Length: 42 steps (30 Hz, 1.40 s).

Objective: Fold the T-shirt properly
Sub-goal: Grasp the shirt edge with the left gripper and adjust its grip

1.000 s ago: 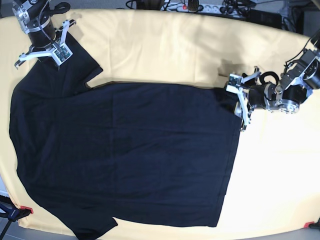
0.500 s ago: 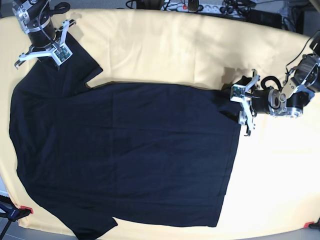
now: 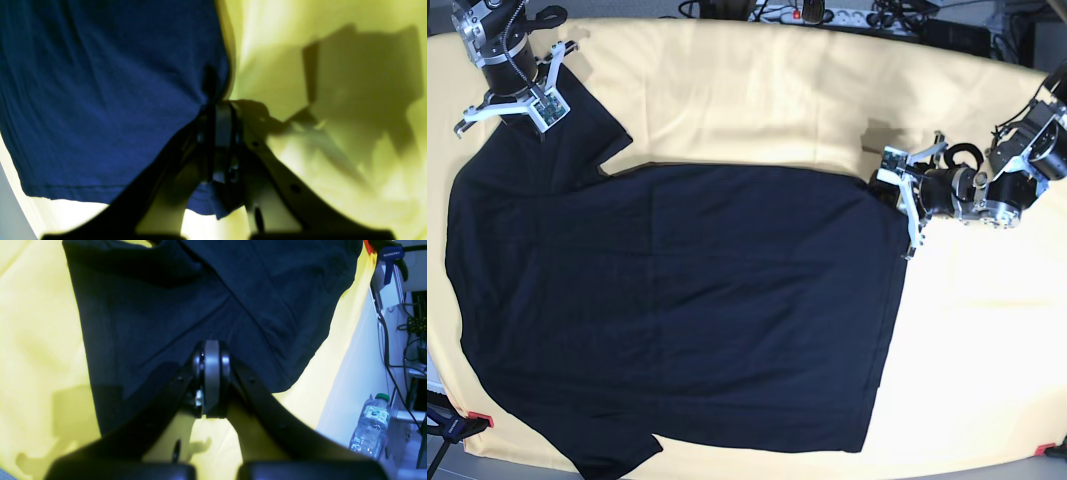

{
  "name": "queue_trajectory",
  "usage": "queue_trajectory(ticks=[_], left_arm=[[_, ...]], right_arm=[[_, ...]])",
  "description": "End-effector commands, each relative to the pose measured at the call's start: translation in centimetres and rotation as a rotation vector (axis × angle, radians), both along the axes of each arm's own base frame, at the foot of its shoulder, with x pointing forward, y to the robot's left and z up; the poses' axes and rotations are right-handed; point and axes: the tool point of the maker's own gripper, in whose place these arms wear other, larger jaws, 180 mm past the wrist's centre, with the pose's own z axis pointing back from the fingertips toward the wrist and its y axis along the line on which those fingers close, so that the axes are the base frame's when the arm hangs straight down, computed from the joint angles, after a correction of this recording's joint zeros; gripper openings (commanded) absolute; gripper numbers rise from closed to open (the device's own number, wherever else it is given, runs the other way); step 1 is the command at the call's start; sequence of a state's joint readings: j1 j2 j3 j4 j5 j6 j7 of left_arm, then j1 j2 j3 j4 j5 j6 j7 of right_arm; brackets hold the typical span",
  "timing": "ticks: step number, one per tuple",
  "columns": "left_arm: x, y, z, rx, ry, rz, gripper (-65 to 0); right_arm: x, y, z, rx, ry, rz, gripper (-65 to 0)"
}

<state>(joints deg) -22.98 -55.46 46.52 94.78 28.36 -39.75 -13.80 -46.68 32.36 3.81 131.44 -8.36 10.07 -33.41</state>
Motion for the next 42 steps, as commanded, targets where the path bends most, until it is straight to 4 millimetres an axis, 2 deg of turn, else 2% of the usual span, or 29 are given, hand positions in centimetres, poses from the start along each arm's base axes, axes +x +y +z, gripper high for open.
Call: queue_trajectory(ticks=[1, 6, 11, 16, 20, 26, 33, 38, 40, 42], left_arm=[[0.3, 0.1, 1.4, -0.012, -0.018, -0.011, -65.0], [-0.5, 0.8, 2.6, 0.011, -0.036, -0.041, -65.0], [-0.7, 1.7, 2.9, 0.035, -0.041, -0.040, -65.0], [-0.7, 1.5, 3.0, 0.036, -0.045, -0.043, -65.0], [-0.8, 1.2, 3.2, 0.030, -0.050, -0.054, -65.0], [0.3, 1.5, 3.3, 0.048, -0.109, -0.026, -65.0], [0.4, 1.7, 3.2, 0.058, -0.110, -0.020, -65.0], [0.4, 1.7, 3.2, 0.059, -0.111, -0.020, -40.8], [0.4, 1.7, 3.3, 0.059, -0.112, -0.020, -36.4], [0.5, 1.7, 3.3, 0.058, -0.114, -0.019, -36.4]], right_arm=[[0.4, -0.1, 0.7, -0.013, -0.029, 0.009, -65.0], [0.4, -0.1, 0.7, -0.012, -0.030, 0.009, -65.0], [0.5, -0.2, 0.9, -0.024, -0.036, 0.012, -65.0], [1.1, -1.4, 1.8, -0.091, -0.095, -0.017, -65.0], [1.1, -1.3, 1.8, -0.088, -0.092, -0.016, -65.0], [1.1, -1.2, 1.7, -0.083, -0.087, -0.012, -65.0], [1.1, -1.2, 1.7, -0.081, -0.086, -0.013, -65.0], [1.1, -1.2, 1.7, -0.081, -0.085, -0.013, -65.0], [1.1, -1.2, 1.7, -0.081, -0.085, -0.013, -65.0], [1.1, -1.2, 1.7, -0.081, -0.085, -0.013, -65.0]])
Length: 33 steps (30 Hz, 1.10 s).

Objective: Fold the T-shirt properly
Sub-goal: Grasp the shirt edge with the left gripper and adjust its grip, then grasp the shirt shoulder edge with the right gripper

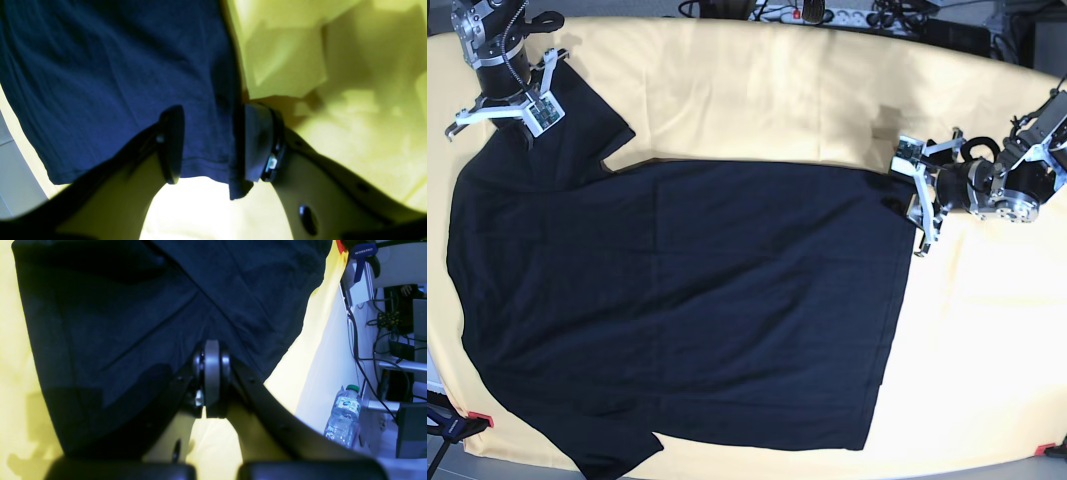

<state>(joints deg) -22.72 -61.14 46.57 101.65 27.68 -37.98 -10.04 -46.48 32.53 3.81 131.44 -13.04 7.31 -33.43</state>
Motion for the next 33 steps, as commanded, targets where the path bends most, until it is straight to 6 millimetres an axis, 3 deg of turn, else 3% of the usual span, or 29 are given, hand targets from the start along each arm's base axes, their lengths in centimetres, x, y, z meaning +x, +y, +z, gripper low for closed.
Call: queue_trajectory(ticks=[1, 3, 12, 23, 26, 30, 33], left_arm=[[0.9, 0.3, 1.2, -0.006, -0.041, 0.003, -36.6], [1.3, 0.2, 1.4, -0.016, -0.066, 0.009, -39.5], [2.4, 0.6, 1.4, 0.012, -0.118, 0.043, -65.0], [1.2, -1.5, 3.0, -0.055, -0.095, 0.056, -65.0], [1.1, -1.2, 3.1, -0.048, -0.094, 0.061, -65.0], [1.1, -0.7, 3.0, -0.029, -0.096, 0.073, -65.0], [1.1, -0.7, 3.0, -0.030, -0.094, 0.074, -65.0]], right_arm=[[0.4, 0.0, 0.7, -0.005, -0.028, 0.012, -65.0], [0.4, 0.0, 0.7, -0.005, -0.028, 0.012, -65.0], [0.4, 0.0, 0.8, -0.005, -0.029, 0.012, -65.0], [0.9, -0.8, 1.6, -0.055, -0.074, -0.011, -65.0], [1.6, -0.7, 2.0, -0.043, -0.096, -0.009, -65.0], [2.9, 0.2, 0.6, 0.031, -0.048, 0.038, -65.0], [4.6, -1.6, -0.9, 0.024, -0.031, -0.002, -63.2]])
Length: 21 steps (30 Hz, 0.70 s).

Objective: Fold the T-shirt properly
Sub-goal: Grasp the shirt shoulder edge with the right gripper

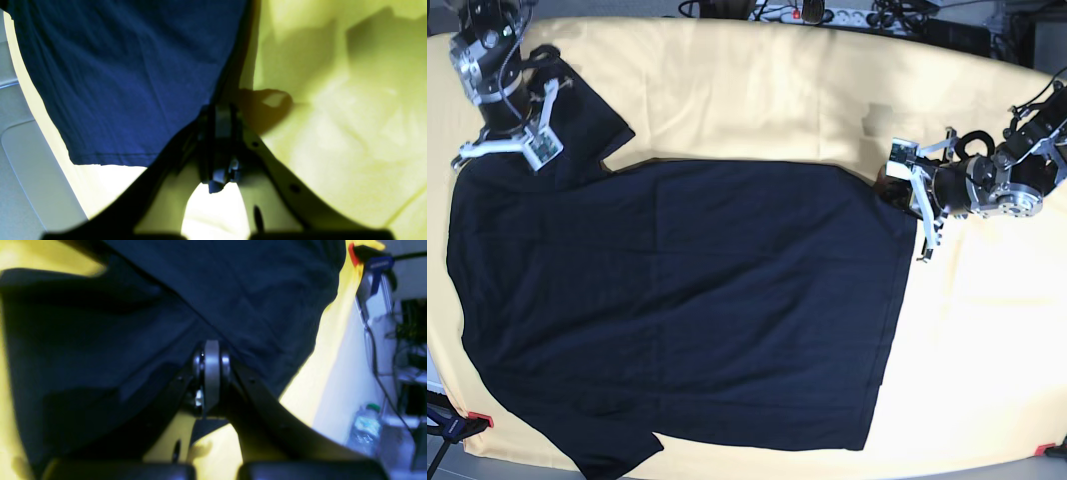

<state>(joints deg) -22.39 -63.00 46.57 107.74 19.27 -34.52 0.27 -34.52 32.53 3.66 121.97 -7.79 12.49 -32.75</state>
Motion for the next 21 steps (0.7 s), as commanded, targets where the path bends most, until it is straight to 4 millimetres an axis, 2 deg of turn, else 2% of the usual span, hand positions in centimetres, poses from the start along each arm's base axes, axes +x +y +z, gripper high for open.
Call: queue_trajectory(ticks=[1, 5, 8, 12, 14, 21], left_arm=[[0.7, 0.4, 1.0, -0.002, -0.033, 0.008, -65.0], [0.4, -0.1, 1.1, -0.040, -0.003, 0.022, -65.0], [0.4, -0.1, 1.2, -0.043, -0.001, 0.023, -65.0], [0.4, -0.1, 1.2, -0.044, -0.002, 0.023, -65.0], [0.4, -0.1, 1.2, -0.044, -0.002, 0.023, -65.0], [0.4, -0.1, 1.2, -0.044, -0.002, 0.023, -65.0]], right_arm=[[1.0, -1.2, 0.6, -0.033, -0.029, -0.013, -59.4], [2.3, -4.5, -1.3, -0.081, 0.011, -0.080, -43.1], [3.0, -6.7, -2.1, -0.087, 0.052, -0.124, -37.6], [3.8, -9.9, -2.5, -0.125, 0.092, -0.184, -37.3], [4.2, -10.7, -2.8, -0.103, 0.104, -0.205, -37.3], [2.3, -10.9, -6.7, -0.006, 0.278, -0.189, -37.3]])
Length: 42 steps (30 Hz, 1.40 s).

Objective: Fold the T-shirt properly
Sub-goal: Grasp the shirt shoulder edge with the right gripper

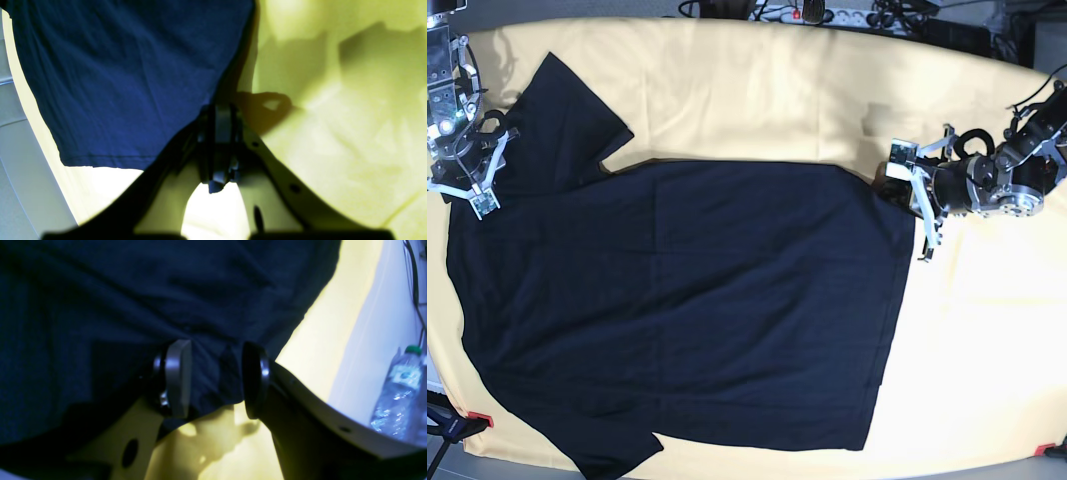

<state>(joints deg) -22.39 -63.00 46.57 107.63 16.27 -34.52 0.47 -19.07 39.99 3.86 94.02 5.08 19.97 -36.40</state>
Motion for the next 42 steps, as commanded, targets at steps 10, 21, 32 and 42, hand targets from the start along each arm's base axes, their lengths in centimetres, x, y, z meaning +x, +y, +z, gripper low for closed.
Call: queue_trajectory(ticks=[10, 21, 32, 42], left_arm=[[0.7, 0.3, 1.1, -0.007, -0.033, 0.006, -65.0], [3.3, 0.1, 2.7, -0.028, -0.188, 0.080, -65.0], [0.5, -0.7, 4.0, -0.024, -0.167, 0.076, -65.0], [-2.0, 1.5, 2.2, 0.089, -0.223, 0.116, -65.0]], right_arm=[[0.2, -1.3, 0.8, -0.054, -0.009, -0.016, -65.0], [3.5, 0.9, 6.7, -0.071, -0.219, 0.019, -65.0], [1.4, 1.6, 8.0, -0.074, -0.230, 0.041, -65.0], [-2.2, 2.3, 9.6, -0.032, -0.202, 0.085, -65.0]])
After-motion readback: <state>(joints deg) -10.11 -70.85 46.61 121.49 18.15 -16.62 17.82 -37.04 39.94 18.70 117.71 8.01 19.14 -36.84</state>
